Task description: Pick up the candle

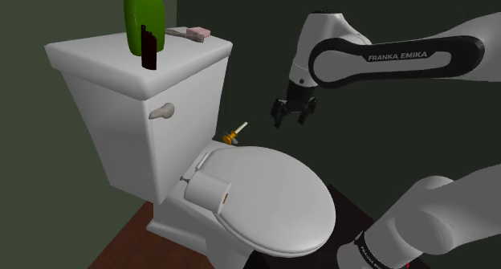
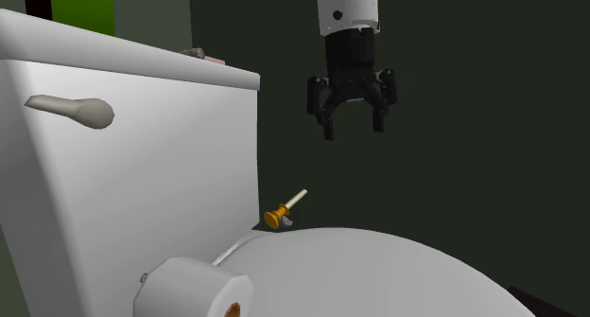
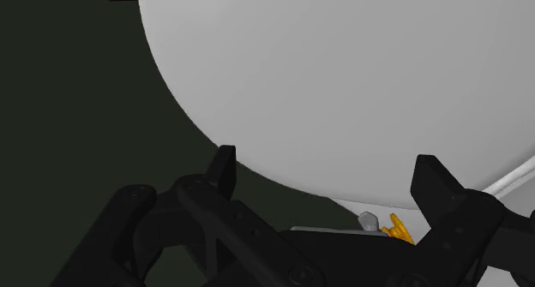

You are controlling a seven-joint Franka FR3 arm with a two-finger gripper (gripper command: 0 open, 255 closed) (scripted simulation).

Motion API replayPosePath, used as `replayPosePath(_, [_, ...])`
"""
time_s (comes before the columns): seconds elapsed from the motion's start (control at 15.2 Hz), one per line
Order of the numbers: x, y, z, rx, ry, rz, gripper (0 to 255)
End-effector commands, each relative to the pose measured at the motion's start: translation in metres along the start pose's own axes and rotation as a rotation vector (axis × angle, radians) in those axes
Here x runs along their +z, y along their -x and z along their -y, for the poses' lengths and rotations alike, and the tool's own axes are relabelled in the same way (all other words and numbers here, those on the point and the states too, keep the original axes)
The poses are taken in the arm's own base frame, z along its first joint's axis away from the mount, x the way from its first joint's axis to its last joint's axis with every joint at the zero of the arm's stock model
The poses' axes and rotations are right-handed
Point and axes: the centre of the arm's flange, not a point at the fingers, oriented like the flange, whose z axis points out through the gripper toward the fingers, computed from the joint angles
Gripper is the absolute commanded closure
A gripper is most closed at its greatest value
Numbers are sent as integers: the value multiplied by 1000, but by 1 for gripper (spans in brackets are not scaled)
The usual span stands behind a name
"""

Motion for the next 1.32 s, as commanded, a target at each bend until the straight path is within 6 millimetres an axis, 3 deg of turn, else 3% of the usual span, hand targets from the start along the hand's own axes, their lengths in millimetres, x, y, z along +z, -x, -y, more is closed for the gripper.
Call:
replayPosePath(0.0, [15, -11, 16, 59, 7, -13, 0])
replayPosePath(0.66, [94, -95, 78, 328, 49, -73, 0])
replayPosePath(1.25, [163, -185, 109, 570, 88, -126, 0])
